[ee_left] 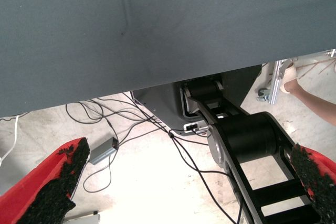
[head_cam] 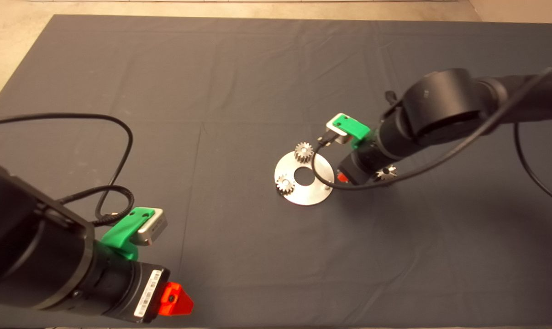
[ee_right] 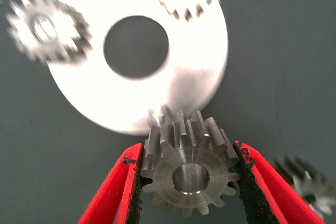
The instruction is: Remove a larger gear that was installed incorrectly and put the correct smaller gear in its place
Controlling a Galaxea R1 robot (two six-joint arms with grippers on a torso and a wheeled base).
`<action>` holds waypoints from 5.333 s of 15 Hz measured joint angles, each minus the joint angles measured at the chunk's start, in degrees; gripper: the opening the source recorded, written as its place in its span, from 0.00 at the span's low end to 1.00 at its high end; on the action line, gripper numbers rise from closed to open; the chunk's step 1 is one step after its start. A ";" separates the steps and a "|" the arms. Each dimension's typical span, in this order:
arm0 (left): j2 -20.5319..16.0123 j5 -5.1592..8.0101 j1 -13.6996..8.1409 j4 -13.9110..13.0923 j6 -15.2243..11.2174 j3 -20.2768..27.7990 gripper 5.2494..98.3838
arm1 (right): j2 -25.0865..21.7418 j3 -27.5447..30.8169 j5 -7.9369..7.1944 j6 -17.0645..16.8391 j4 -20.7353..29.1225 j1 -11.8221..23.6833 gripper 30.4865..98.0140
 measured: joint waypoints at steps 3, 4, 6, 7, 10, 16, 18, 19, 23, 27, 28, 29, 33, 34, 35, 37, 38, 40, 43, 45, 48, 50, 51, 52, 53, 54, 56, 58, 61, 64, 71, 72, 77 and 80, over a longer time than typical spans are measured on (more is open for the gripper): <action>0.00 0.00 0.00 0.00 0.00 0.00 1.00 | 2.85 -2.25 0.73 0.15 0.51 -0.21 0.17; 0.01 0.00 0.00 0.00 0.00 0.00 1.00 | 2.85 -2.62 0.36 0.15 0.88 -0.55 0.17; 0.02 -0.10 0.00 0.02 0.00 0.00 1.00 | 3.02 -3.57 -0.05 0.17 1.07 -0.93 0.17; 0.02 -0.11 0.00 0.00 0.00 0.00 1.00 | 3.24 -3.76 -0.11 0.19 1.07 -0.96 0.17; 0.00 -0.02 0.35 -0.01 0.00 0.00 1.00 | 3.94 -3.78 0.10 0.20 1.10 -1.21 0.17; 0.00 0.00 0.34 0.00 0.00 0.00 1.00 | 3.82 -3.79 -0.78 0.17 1.15 -2.54 0.17; 0.02 -0.02 0.33 0.00 0.00 0.00 1.00 | 3.79 -3.79 -0.77 0.17 1.15 -2.54 0.17; 0.02 -0.02 0.33 0.00 0.00 0.00 1.00 | 3.82 -3.79 -0.79 0.17 1.16 -2.56 0.17; 0.02 -0.02 0.35 0.00 0.00 0.00 1.00 | 3.88 -3.79 -0.79 0.17 1.15 -3.67 0.17; 0.00 0.00 0.35 0.00 0.00 0.00 1.00 | 4.45 -3.79 -0.79 0.17 1.16 -4.10 0.17; 0.01 -0.02 0.33 0.00 0.00 0.00 1.00 | 4.46 -3.79 -0.71 0.17 1.16 -4.12 0.17; 0.02 -0.02 0.35 0.00 0.00 0.00 1.00 | 4.45 -3.79 -0.77 0.17 1.15 -4.11 0.17; 0.00 -0.02 0.35 0.00 0.00 0.00 1.00 | 4.45 -3.79 -0.74 0.17 1.15 -4.12 0.17; 0.01 -0.02 0.35 0.00 0.00 0.00 1.00 | 4.42 -3.79 -0.77 0.17 1.15 -4.12 0.17; 0.00 -0.02 0.34 0.00 0.00 0.00 1.00 | 4.40 -3.79 -0.77 0.17 1.15 -4.12 0.17; 0.02 -0.02 0.33 0.00 0.00 0.00 1.00 | 4.40 -3.89 -0.74 0.17 1.12 -4.12 0.16; 0.00 -0.02 0.33 0.00 0.00 0.00 1.00 | 4.27 -4.06 -0.71 0.17 1.12 -4.12 0.16; 0.02 0.00 0.35 0.00 0.00 0.00 1.00 | 3.99 -4.32 -0.77 0.15 1.07 -4.12 0.16; 0.02 -0.02 0.33 0.00 0.00 0.00 1.00 | 3.83 -4.45 -0.74 0.15 1.05 -4.12 0.16; 0.02 -0.02 0.33 0.00 0.00 0.00 1.00 | 3.77 -4.48 -0.77 0.15 0.99 -4.12 0.17; 0.00 0.00 0.35 0.00 0.00 0.00 1.00 | 3.29 -4.48 -0.74 0.15 0.88 -4.12 0.16; 0.01 -0.02 0.34 0.00 0.00 0.00 1.00 | 2.80 -4.48 -0.75 0.15 0.85 -4.12 0.16; 0.02 -0.02 0.33 0.00 0.00 0.00 1.00 | 2.50 -4.49 -0.79 0.15 0.83 -4.12 0.16; 0.02 -0.02 0.35 0.00 0.00 0.00 1.00 | 2.35 -4.50 -0.82 0.15 0.82 -4.12 0.16; 0.02 -0.05 0.33 0.00 0.00 0.00 1.00 | 2.34 -4.50 -0.85 0.15 0.79 -4.12 0.16; 0.02 -0.02 0.33 0.00 0.00 0.00 1.00 | 2.34 -4.50 -0.81 0.15 0.77 -4.12 0.16; 0.02 -0.02 0.33 0.00 0.00 0.00 1.00 | 2.34 -4.50 -0.79 0.15 0.73 -4.12 0.16; 0.00 -0.02 0.33 0.00 0.00 0.00 1.00 | 2.34 -4.76 -0.79 0.15 0.63 -4.12 0.16; 0.01 -0.02 0.34 0.00 0.00 0.00 1.00 | 2.36 -5.46 -0.74 0.17 0.39 -4.12 0.16; 0.02 -0.02 0.35 0.00 0.00 0.00 1.00 | 2.56 -5.83 -0.82 0.17 0.30 -4.12 0.16; 0.01 -0.01 0.33 0.00 0.00 0.00 1.00 | 2.72 -5.88 -0.90 0.17 0.24 -4.12 0.16; 0.01 0.00 0.35 0.00 0.00 0.00 1.00 | 2.72 -5.88 -0.88 0.17 0.24 -4.12 0.16; 0.02 0.00 0.34 0.00 0.00 0.00 1.00 | 2.89 -5.88 -0.85 0.17 0.20 -4.13 0.16; 0.01 -0.02 0.33 0.00 0.00 0.00 1.00 | 2.89 -5.80 -0.85 0.20 0.20 -4.13 0.16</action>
